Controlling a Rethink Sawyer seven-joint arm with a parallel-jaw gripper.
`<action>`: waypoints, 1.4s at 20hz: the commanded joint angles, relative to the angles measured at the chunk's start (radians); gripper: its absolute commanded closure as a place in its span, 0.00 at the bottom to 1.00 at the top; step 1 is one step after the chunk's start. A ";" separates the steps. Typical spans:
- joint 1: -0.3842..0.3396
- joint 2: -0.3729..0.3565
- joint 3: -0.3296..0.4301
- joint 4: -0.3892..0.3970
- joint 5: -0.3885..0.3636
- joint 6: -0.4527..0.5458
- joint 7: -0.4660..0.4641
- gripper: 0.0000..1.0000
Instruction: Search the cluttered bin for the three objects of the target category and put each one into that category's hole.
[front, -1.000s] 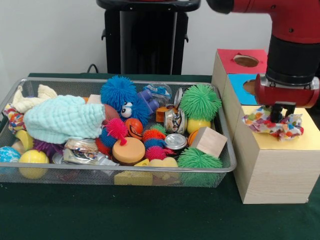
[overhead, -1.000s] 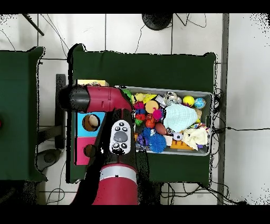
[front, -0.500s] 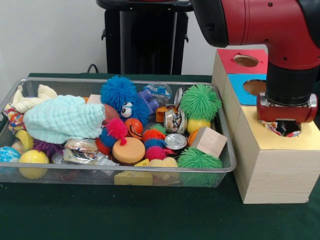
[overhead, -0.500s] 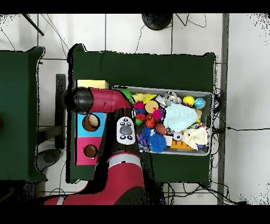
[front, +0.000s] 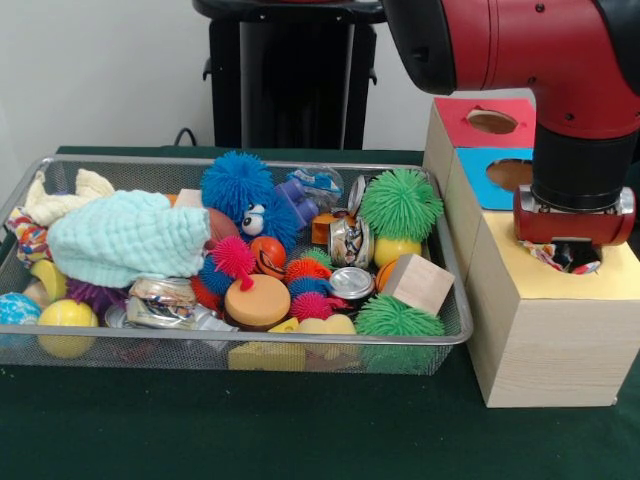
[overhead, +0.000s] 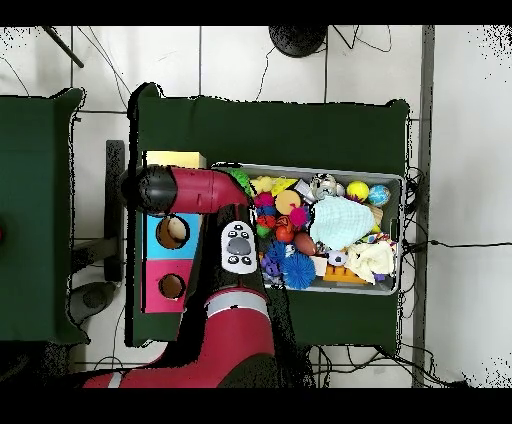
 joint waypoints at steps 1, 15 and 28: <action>-0.007 0.135 0.100 0.159 -0.049 -0.056 0.069 1.00; 0.025 0.122 0.040 0.119 -0.081 -0.044 0.068 0.00; 0.047 0.136 0.025 0.114 -0.059 -0.031 0.108 0.00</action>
